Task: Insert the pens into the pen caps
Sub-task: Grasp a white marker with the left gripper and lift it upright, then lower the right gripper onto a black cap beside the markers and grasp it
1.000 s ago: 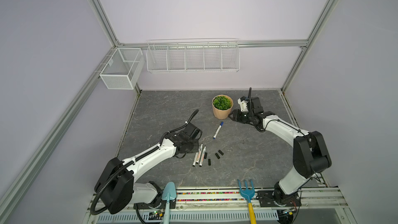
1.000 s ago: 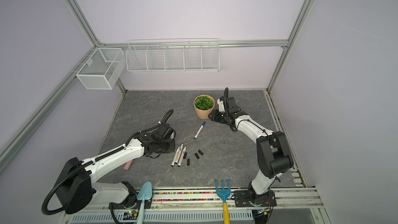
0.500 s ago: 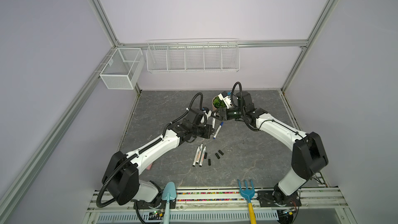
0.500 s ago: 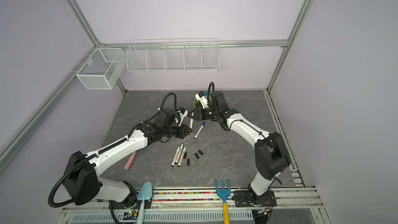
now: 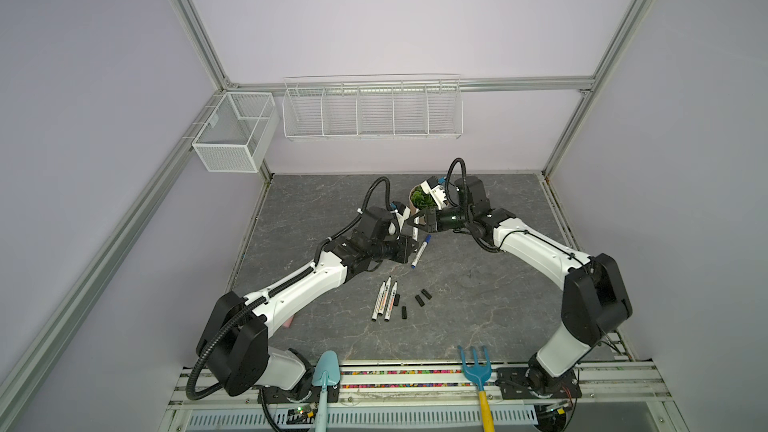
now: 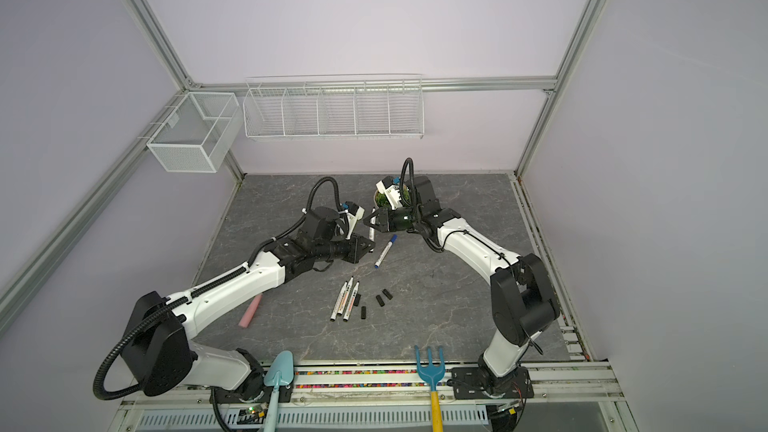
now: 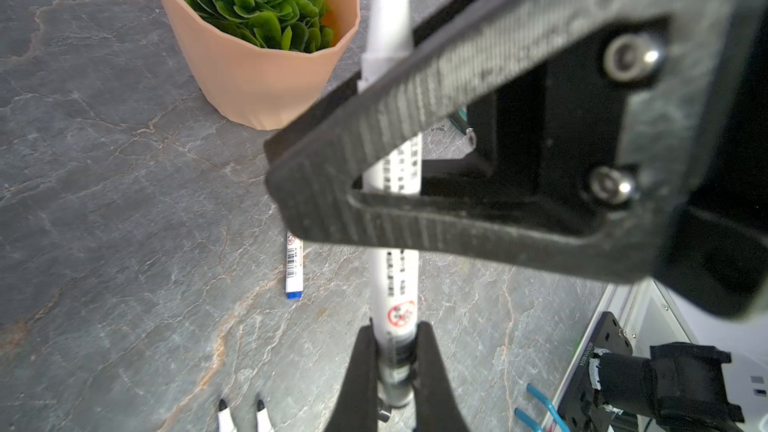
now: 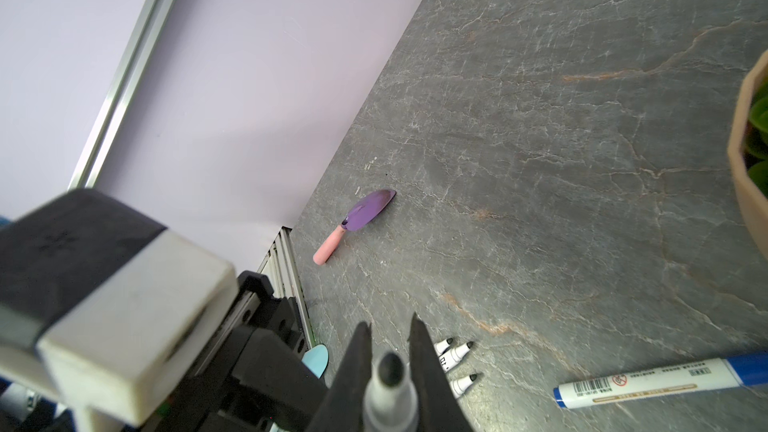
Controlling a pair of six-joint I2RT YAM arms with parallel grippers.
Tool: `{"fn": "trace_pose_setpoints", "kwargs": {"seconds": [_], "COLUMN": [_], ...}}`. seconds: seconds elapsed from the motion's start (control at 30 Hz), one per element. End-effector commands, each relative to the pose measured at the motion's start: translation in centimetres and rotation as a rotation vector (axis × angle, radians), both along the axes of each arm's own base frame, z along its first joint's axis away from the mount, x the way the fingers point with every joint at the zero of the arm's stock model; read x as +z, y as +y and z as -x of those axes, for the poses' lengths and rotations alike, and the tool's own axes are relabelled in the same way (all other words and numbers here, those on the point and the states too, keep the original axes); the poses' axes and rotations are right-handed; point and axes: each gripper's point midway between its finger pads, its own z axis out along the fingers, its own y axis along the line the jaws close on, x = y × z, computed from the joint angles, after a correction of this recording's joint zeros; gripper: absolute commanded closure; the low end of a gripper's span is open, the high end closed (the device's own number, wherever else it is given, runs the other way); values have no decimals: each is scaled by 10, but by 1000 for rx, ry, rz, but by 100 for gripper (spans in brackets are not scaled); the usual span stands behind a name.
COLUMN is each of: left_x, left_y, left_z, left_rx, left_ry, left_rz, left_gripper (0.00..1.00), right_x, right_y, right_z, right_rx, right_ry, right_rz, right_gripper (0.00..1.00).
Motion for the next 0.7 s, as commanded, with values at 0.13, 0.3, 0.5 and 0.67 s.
{"fn": "trace_pose_setpoints", "kwargs": {"seconds": [0.13,0.3,0.5,0.67], "left_x": [13,16,12,14], "left_y": [-1,1,-7,-13], "left_z": [-17,-30,-34,-37], "left_rx": [51,60,25,21], "left_ry": [-52,-67,-63,-64], "left_rz": [46,57,53,82], "left_gripper": [47,52,62,67], "right_x": [12,11,13,9], "right_y": [4,4,3,3], "right_z": [-2,-2,-2,-2], "right_rx": [23,21,17,15], "right_ry": [9,14,10,19], "right_rz": [-58,-58,-58,-53], "right_gripper": [86,86,86,87]}}
